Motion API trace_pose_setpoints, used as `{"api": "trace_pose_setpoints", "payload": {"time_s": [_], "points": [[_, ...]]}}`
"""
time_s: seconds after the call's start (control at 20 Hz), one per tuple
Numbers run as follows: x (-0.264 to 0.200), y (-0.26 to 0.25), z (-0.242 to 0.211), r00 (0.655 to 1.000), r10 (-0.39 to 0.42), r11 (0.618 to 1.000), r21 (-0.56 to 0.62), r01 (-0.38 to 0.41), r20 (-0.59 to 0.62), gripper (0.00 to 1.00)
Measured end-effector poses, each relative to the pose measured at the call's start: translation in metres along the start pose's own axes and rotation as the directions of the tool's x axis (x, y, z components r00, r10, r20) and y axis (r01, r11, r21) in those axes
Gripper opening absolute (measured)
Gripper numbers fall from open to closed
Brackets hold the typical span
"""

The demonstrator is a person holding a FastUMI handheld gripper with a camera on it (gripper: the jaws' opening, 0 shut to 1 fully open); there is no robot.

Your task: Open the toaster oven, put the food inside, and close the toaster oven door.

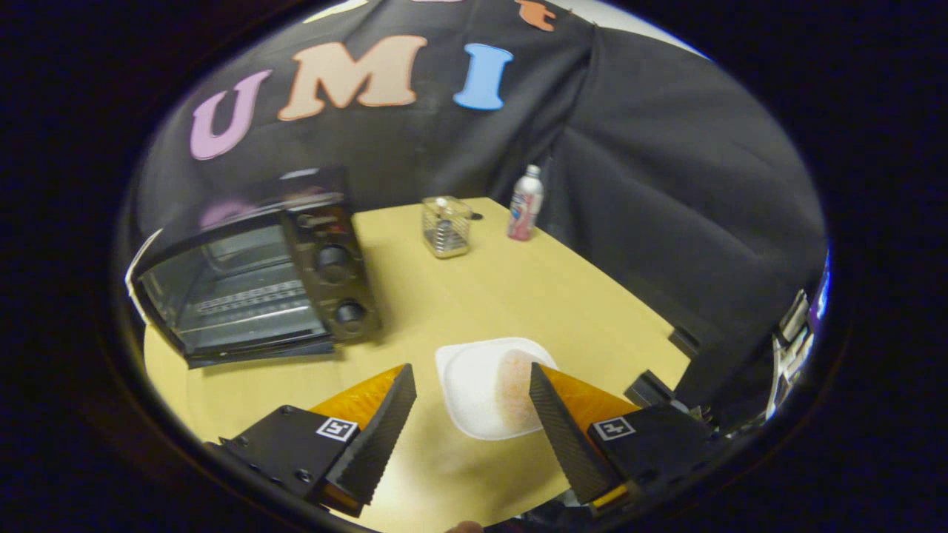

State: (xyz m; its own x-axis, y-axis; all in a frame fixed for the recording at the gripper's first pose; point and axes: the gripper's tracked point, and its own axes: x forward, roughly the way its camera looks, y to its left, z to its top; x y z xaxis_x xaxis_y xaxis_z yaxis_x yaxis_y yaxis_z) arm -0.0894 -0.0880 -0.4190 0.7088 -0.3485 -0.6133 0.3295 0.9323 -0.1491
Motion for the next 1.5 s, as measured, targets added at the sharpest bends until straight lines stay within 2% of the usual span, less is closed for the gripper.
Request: {"api": "trace_pose_setpoints", "payload": {"time_s": [0.2,0.3,0.6,0.85,1.05,1.25,1.5], "points": [[0.038,-0.029,-0.022,0.993,-0.065,0.997,0.034,0.068,-0.097,0.99],[0.051,-0.032,-0.033,0.988,-0.072,0.995,0.053,0.080,-0.140,0.99],[0.064,-0.030,-0.065,0.963,-0.036,0.995,0.079,0.059,-0.267,0.99],[0.064,-0.025,-0.067,0.957,-0.012,0.992,0.120,0.049,-0.291,0.99],[0.053,-0.020,-0.039,0.974,-0.013,0.996,0.088,0.034,-0.227,1.00],[0.027,-0.005,0.002,0.994,0.006,1.000,-0.013,-0.007,-0.113,1.00],[-0.015,0.030,0.034,0.995,0.096,0.987,-0.135,-0.093,0.015,1.00]]}}
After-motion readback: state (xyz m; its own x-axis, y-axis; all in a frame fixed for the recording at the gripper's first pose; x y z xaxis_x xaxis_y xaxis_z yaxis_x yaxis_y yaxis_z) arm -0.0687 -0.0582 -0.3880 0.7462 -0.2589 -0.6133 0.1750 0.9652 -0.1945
